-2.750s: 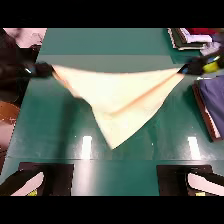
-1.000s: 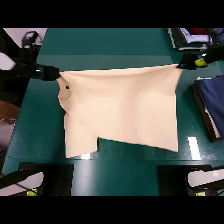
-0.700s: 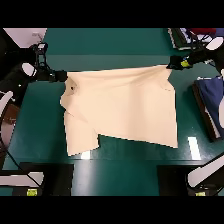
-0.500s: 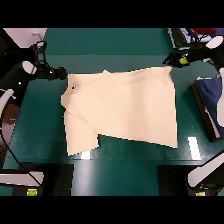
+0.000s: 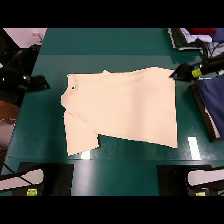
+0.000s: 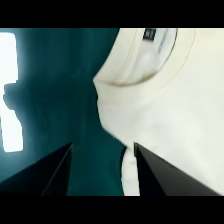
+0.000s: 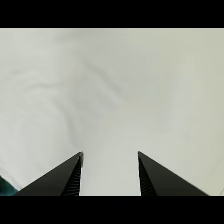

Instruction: Fold the shirts.

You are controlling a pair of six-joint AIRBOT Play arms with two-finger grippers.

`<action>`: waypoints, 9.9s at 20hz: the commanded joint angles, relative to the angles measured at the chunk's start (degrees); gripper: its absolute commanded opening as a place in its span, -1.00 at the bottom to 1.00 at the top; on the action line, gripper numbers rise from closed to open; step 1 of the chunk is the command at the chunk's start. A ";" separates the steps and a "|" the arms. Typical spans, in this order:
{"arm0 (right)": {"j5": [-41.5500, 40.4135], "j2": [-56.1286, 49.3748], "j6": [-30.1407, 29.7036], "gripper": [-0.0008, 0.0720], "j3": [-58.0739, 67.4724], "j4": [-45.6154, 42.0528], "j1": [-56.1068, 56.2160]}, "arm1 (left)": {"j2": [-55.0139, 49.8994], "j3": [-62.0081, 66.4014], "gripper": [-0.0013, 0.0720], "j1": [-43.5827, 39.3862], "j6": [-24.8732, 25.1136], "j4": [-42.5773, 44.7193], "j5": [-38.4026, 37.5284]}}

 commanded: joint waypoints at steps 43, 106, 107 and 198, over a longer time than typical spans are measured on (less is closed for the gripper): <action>-5.09 26.32 0.48 0.15 -60.11 -13.88 -12.63 | 10.82 -21.81 -0.89 -6.05 8.57 -14.32 6.99; -2.43 -5.05 7.28 -0.94 3.93 -18.91 3.72 | -12.04 6.27 -0.90 -5.95 8.15 -8.33 4.81; -3.17 -3.98 7.28 -0.94 0.72 -18.93 3.74 | -12.04 5.60 -0.89 -5.95 8.09 -6.84 3.91; 2.71 39.34 4.76 -0.94 -42.99 -17.38 -5.73 | 40.28 -33.16 -0.89 -6.10 -7.32 -10.84 -4.57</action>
